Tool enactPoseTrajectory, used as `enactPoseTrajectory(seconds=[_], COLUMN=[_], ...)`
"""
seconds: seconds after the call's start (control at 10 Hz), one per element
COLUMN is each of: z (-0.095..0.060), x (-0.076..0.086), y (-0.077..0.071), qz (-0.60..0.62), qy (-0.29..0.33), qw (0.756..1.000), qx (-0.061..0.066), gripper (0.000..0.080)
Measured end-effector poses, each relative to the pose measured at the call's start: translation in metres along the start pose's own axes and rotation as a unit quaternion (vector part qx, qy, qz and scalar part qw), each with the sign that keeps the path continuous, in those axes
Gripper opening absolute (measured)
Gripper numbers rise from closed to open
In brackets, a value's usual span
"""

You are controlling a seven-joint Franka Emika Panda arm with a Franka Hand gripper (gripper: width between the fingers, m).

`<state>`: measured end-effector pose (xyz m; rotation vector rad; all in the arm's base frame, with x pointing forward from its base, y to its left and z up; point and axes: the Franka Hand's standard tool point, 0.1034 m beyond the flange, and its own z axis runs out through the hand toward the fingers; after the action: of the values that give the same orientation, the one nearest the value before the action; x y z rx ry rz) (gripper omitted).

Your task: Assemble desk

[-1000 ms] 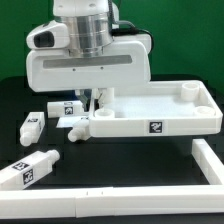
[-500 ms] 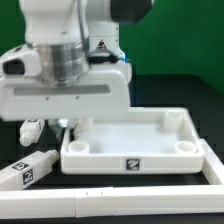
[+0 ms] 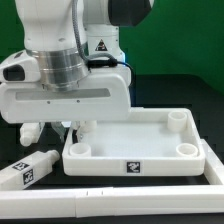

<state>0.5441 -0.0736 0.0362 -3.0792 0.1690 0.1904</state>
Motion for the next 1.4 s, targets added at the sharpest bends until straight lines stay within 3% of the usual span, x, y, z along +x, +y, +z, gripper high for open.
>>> enactPoseTrajectory(seconds=[0.4, 0.6, 1.4], z=[0.011, 0.013, 0.023], x=[0.027, 0.036, 0.043], y=[-0.007, -0.009, -0.009], qz=[-0.021, -0.028, -0.030], qy=[0.033, 0.048, 0.065], qw=[0.999, 0.998, 0.997], qx=[-0.021, -0.025, -0.031], gripper=[0.0043, 0.0044, 0.0044])
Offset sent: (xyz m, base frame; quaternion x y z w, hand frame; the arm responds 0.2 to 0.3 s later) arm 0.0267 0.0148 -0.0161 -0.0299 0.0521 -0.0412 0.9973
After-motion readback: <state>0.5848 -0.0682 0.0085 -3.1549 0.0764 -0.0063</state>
